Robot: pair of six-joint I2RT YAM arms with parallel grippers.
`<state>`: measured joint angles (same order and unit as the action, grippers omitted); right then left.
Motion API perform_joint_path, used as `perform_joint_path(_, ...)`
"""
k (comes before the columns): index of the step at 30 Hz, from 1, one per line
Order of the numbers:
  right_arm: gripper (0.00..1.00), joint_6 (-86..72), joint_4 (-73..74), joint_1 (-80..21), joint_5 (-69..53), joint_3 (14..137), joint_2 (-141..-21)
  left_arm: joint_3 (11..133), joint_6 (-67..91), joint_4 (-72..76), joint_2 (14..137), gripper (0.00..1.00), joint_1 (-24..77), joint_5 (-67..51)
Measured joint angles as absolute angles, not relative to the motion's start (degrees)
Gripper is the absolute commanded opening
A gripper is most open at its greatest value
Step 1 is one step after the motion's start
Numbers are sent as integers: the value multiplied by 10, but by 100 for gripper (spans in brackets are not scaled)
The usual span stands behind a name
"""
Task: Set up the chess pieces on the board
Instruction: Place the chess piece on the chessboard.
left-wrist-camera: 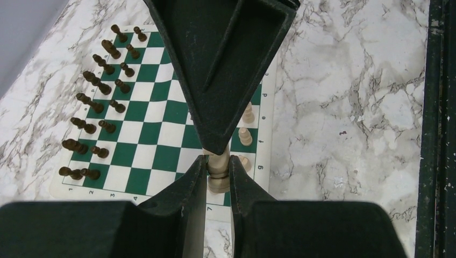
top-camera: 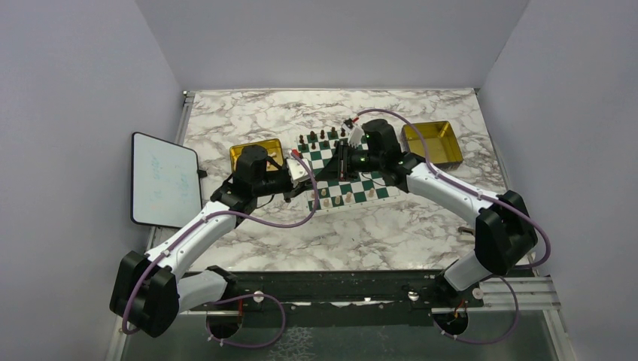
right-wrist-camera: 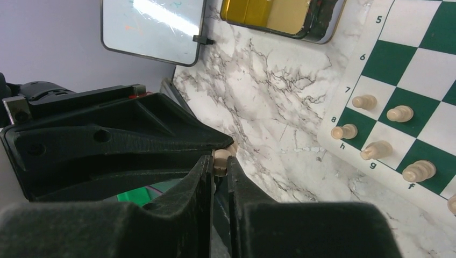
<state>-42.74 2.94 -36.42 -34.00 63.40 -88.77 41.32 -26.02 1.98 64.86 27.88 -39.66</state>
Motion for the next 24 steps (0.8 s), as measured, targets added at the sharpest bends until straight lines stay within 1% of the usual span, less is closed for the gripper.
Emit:
perform_joint_path(2,6,-425,31,-364,-340,634,-889,413,-261,18,649,8,279,-396)
perform_joint_path(4,1,-421,34,-364,-340,634,-889,413,-261,16,648,16,279,-396)
perform_joint_path(10,1,-397,47,-364,-333,634,-889,413,-258,6,648,55,279,-391)
perform_joint_path(12,1,-385,57,-364,-315,634,-887,414,-257,1,647,65,279,-383)
perform_joint_path(14,1,-373,66,-364,-291,634,-882,414,-255,-5,644,73,279,-375)
perform_joint_path(15,1,-367,68,-364,-278,633,-877,414,-253,-7,642,79,279,-370)
perform_joint_path(16,1,-359,71,-364,-264,632,-870,414,-250,-9,641,96,279,-365)
perform_joint_path(17,1,-350,75,-364,-250,631,-862,415,-249,-12,638,99,279,-360)
perform_joint_path(24,1,-265,116,-364,-128,618,-791,415,-237,-32,616,99,279,-333)
